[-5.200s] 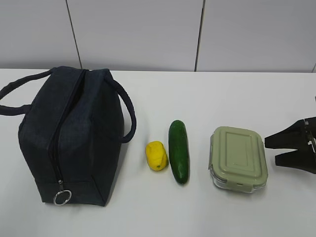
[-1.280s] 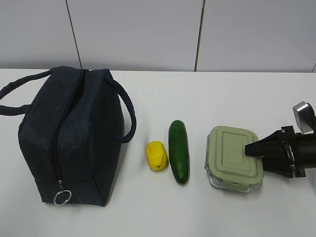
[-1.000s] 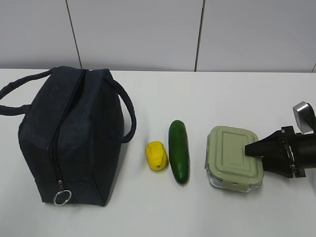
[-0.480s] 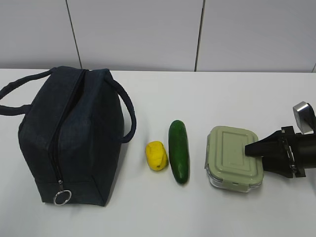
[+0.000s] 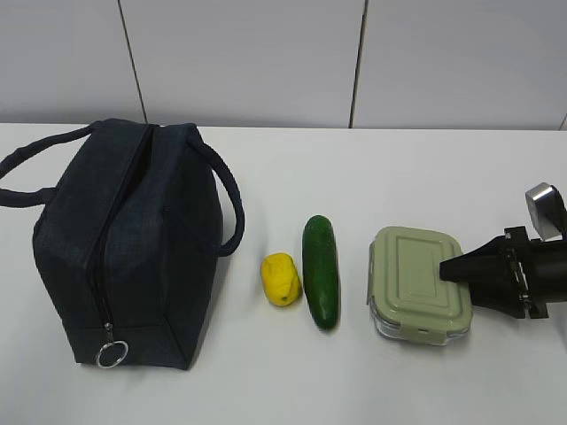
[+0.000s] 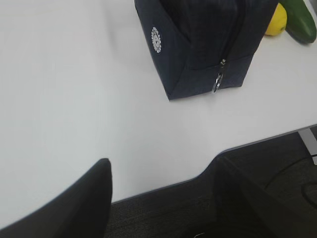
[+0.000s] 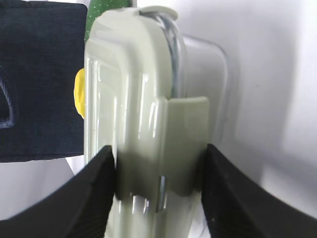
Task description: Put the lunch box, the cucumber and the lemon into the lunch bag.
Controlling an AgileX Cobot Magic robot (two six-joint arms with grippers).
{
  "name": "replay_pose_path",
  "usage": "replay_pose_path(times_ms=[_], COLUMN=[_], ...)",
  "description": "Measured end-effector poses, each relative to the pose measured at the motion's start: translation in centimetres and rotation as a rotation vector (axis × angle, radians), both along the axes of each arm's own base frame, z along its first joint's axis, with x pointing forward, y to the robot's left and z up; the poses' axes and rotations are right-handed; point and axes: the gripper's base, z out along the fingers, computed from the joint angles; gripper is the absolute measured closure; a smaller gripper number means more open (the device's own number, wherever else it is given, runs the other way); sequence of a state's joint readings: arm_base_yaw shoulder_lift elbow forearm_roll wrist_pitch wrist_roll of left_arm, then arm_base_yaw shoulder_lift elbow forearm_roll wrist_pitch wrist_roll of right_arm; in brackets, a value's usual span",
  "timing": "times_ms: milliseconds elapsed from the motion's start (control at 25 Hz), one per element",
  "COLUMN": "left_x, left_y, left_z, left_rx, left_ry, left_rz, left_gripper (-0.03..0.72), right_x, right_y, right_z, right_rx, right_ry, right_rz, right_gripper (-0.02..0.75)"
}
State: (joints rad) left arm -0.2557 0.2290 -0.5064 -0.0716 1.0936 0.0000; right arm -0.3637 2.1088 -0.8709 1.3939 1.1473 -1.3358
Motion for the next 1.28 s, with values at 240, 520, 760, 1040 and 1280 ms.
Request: replay_pose_path(times_ms=[240,520,760,1040,1280], left_x=[0.00,0.00,0.00,0.00,0.00], left_y=[0.00,0.00,0.00,0.00,0.00], left_z=[0.00,0.00,0.00,0.00,0.00], left_rx=[0.000,0.000,0.000,0.000,0.000], left_ry=[0.000,0.000,0.000,0.000,0.000], left_rz=[0.000,0.000,0.000,0.000,0.000], left_gripper=[0.241,0.241,0.241,0.241,0.241], right_x=[0.00,0.00,0.00,0.02,0.00], right_y=[0.00,0.00,0.00,-0.01,-0.01], right_z=[0.00,0.00,0.00,0.01,0.00], right_rx=[0.000,0.000,0.002,0.014,0.017], right_ry=[0.000,0.000,0.005,0.037,0.048], right_rz=[0.000,0.000,-0.002,-0.017,-0.021], right_gripper=[0.341,0.356,0.358,0.360,0.364])
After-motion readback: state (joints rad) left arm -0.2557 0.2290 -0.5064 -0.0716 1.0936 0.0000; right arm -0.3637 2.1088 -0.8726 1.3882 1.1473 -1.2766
